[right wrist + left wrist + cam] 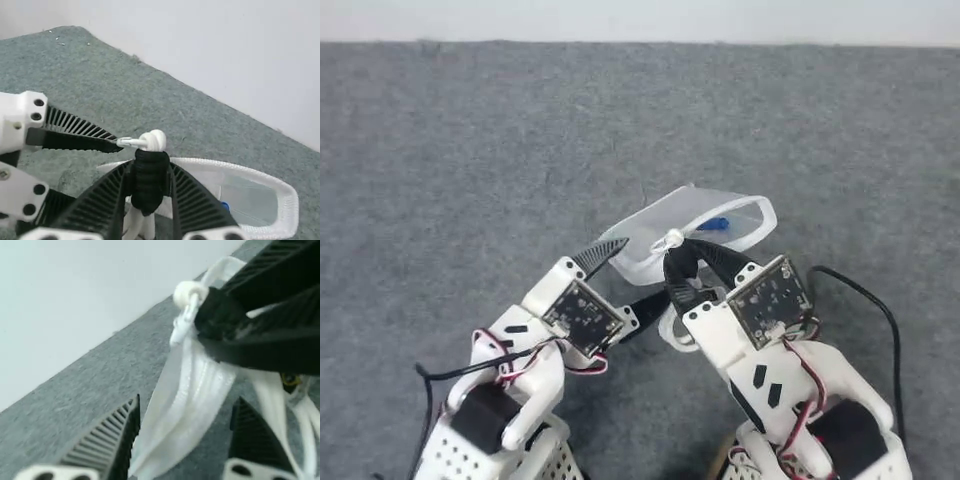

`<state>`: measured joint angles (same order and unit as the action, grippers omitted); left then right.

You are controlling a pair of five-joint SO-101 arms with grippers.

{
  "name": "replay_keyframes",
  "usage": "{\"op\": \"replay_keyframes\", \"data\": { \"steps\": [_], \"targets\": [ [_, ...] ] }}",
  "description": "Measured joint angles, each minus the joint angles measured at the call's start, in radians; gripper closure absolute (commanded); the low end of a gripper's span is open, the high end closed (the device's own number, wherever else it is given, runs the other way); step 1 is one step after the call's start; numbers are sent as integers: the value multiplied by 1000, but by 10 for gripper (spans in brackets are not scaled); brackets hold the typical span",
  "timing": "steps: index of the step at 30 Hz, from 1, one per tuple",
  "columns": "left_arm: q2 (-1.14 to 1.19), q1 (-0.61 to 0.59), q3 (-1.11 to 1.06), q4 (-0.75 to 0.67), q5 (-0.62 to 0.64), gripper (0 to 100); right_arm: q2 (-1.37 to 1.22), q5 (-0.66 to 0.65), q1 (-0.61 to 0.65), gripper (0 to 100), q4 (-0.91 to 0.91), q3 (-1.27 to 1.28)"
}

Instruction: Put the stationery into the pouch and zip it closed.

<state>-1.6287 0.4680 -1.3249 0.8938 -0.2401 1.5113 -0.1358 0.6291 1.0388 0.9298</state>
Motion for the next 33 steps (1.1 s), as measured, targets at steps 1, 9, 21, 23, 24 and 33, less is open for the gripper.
{"op": "replay_keyframes", "data": {
  "steps": [1, 9, 21, 23, 24, 33],
  "targets": [
    [0, 2, -12, -15, 0, 761, 8, 0, 0, 993, 0, 8],
    [2, 18, -84, -141, 0, 927, 9, 0, 0, 993, 0, 14],
    [2, 29, -144, -236, 0, 992, -5, 66, -117, 993, -170, 103],
    [2, 29, -144, -238, 0, 992, -6, 100, -150, 993, -212, 115],
    [2, 25, -144, -238, 0, 992, -8, 114, -163, 993, -227, 118],
    [-5, -34, -126, -190, 0, 992, -8, 141, -244, 993, -354, 167]
  ]
}}
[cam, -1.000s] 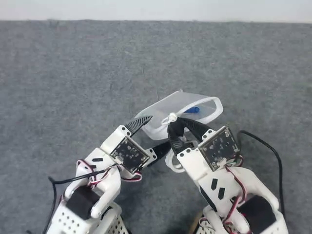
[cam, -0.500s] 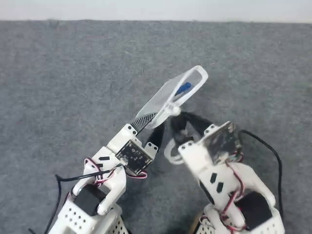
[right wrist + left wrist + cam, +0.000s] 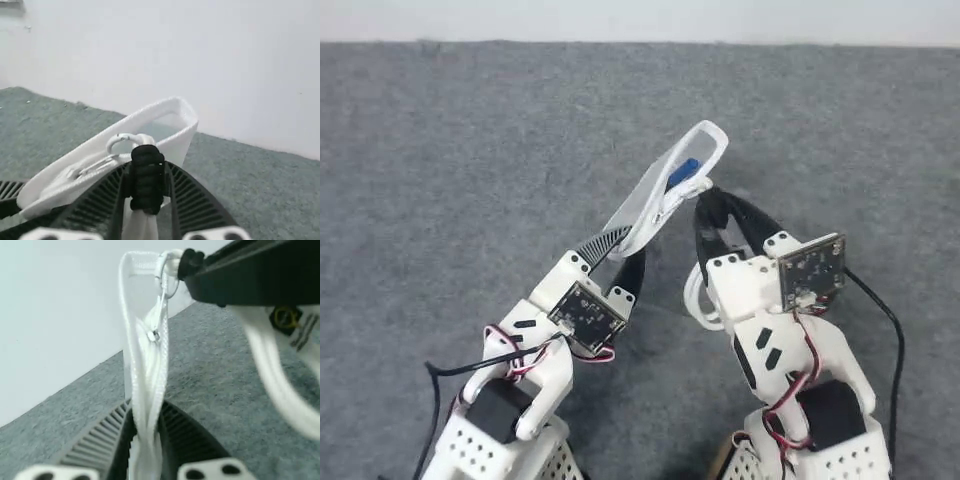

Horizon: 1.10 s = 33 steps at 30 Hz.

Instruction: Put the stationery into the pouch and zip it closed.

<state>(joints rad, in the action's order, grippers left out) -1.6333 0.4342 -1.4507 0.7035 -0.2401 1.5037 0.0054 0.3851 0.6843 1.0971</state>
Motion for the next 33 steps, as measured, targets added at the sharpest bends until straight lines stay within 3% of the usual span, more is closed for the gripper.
{"op": "replay_keyframes", "data": {
  "steps": [9, 33],
  "targets": [
    [0, -2, 3, 3, 0, 992, -18, 0, -34, 993, -78, 3],
    [0, -11, 5, 5, -2, 992, -511, 0, -161, 993, -345, -163]
  ]
}}
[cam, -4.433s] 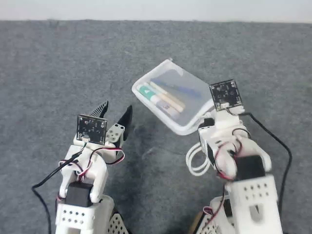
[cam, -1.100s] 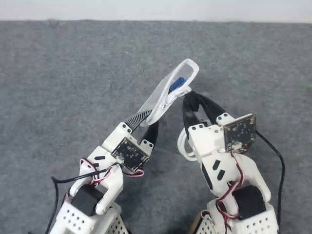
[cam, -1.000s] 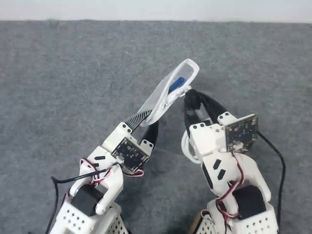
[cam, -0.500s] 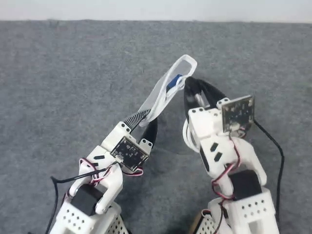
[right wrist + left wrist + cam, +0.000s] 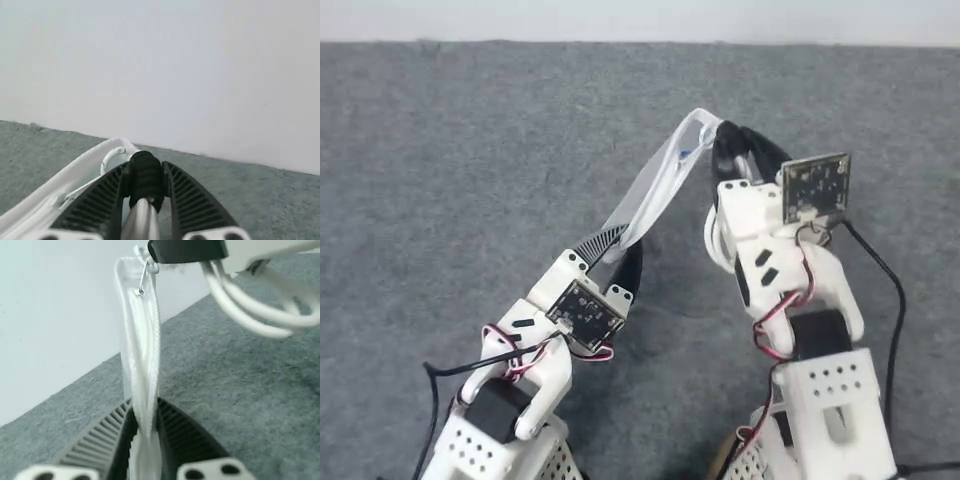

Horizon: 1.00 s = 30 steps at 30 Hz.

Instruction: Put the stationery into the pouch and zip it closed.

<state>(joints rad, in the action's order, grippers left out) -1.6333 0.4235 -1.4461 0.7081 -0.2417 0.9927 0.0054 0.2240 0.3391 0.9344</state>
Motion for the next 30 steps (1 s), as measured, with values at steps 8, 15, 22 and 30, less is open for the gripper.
{"op": "replay_keyframes", "data": {
  "steps": [8, 15, 22, 30],
  "targets": [
    [0, 0, 0, 3, 0, 992, -184, 0, -69, 993, -64, -110],
    [0, 0, 2, 5, 0, 992, -353, 0, -81, 993, -86, -222],
    [0, -11, 5, 44, 0, 992, -555, 3, -235, 993, -97, -301],
    [6, -14, 5, 46, 0, 992, -605, 2, -259, 993, -97, -328]
  ]
}}
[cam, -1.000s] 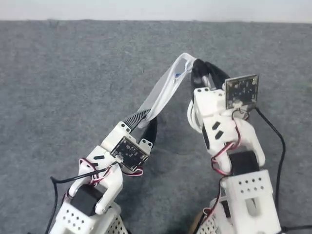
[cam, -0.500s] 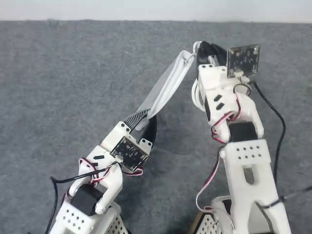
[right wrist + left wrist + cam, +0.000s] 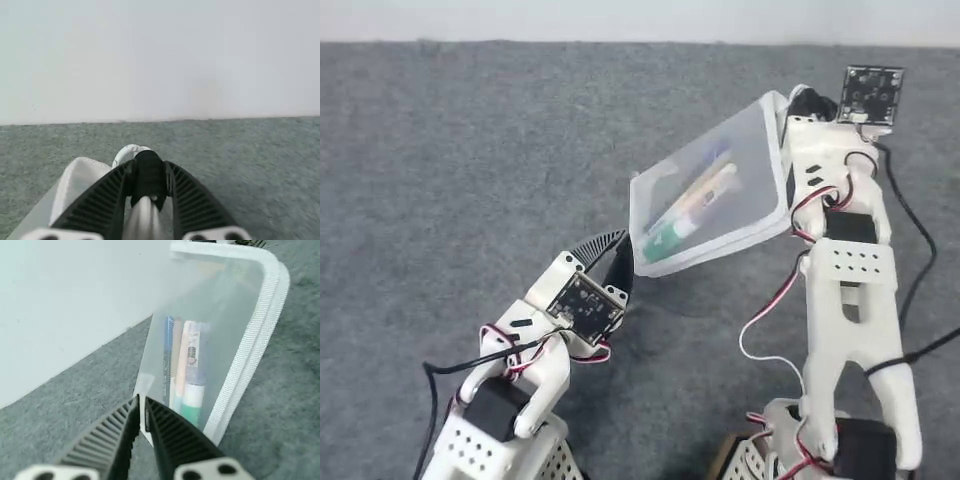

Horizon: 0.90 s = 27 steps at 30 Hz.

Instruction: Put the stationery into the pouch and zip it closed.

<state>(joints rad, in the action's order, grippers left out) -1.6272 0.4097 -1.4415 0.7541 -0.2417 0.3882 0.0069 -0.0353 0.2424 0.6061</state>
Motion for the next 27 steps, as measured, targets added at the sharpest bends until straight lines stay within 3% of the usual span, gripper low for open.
{"op": "replay_keyframes", "data": {
  "steps": [6, 12, 19, 27],
  "targets": [
    [0, 0, 0, 0, 2, 983, 0, 0, -2, 988, 31, 0],
    [0, -28, 0, 0, 29, 857, 2, 3, -3, 851, 141, -20],
    [0, -104, 0, -15, 196, 819, 34, 3, -2, 864, 293, -20],
    [0, -126, 0, -21, 213, 819, 66, 3, 77, 864, 456, -20]
  ]
}}
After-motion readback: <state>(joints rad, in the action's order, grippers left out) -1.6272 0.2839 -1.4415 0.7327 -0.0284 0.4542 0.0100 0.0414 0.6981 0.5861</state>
